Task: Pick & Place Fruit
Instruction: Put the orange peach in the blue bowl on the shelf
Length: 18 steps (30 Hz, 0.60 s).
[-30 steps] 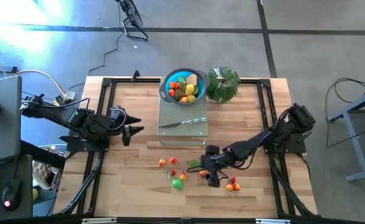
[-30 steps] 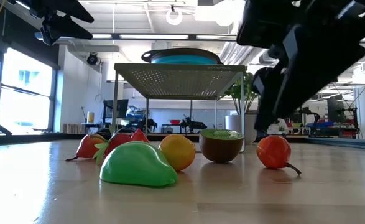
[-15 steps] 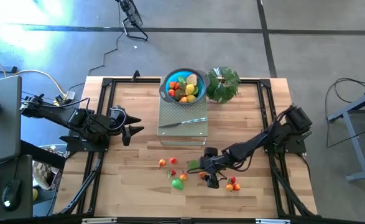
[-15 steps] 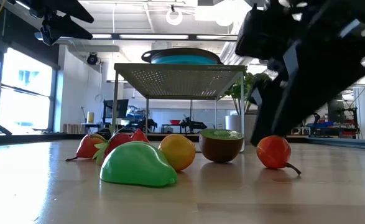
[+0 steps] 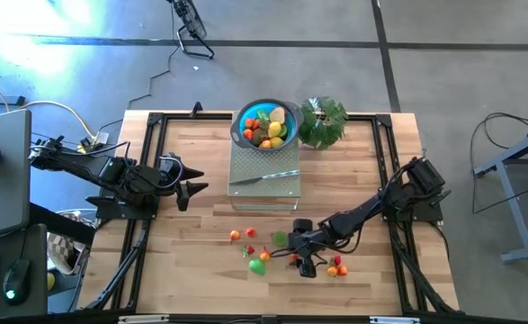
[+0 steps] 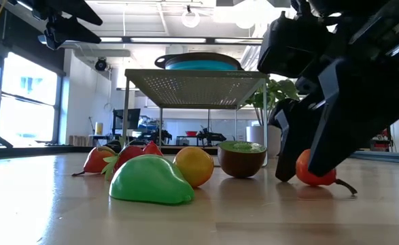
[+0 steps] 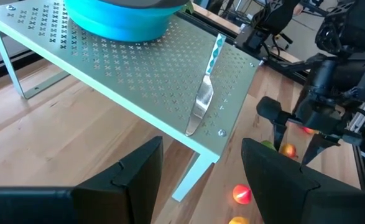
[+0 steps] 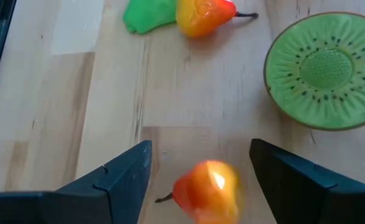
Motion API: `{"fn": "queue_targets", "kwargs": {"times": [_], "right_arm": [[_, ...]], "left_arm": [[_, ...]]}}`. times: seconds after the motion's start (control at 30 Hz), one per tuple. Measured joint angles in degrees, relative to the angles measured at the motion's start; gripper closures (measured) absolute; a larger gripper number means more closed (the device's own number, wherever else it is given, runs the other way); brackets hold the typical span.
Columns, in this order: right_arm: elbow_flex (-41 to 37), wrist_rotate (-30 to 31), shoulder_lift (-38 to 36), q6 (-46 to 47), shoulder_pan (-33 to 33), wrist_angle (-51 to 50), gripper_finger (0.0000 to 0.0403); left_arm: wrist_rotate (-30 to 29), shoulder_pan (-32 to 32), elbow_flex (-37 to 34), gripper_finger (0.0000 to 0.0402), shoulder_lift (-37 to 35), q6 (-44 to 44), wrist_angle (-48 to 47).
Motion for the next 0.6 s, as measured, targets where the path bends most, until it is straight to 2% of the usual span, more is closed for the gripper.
{"fn": "queue_targets", "kwargs": {"times": [0.33,0.6], "right_arm": [[-0.3,1.6,-2.5,-4.4,-0.5,-2.1,0.0135],[-0.1,0.9,-11.5,-8.5,-2.5,-2.0,0.0135]], "left_arm": [[0.0,0.0,0.0,0.0187,0.0,0.0,-1.4],[0.0,0.0,0.0,0.0187,0.0,0.0,-1.6]]}}
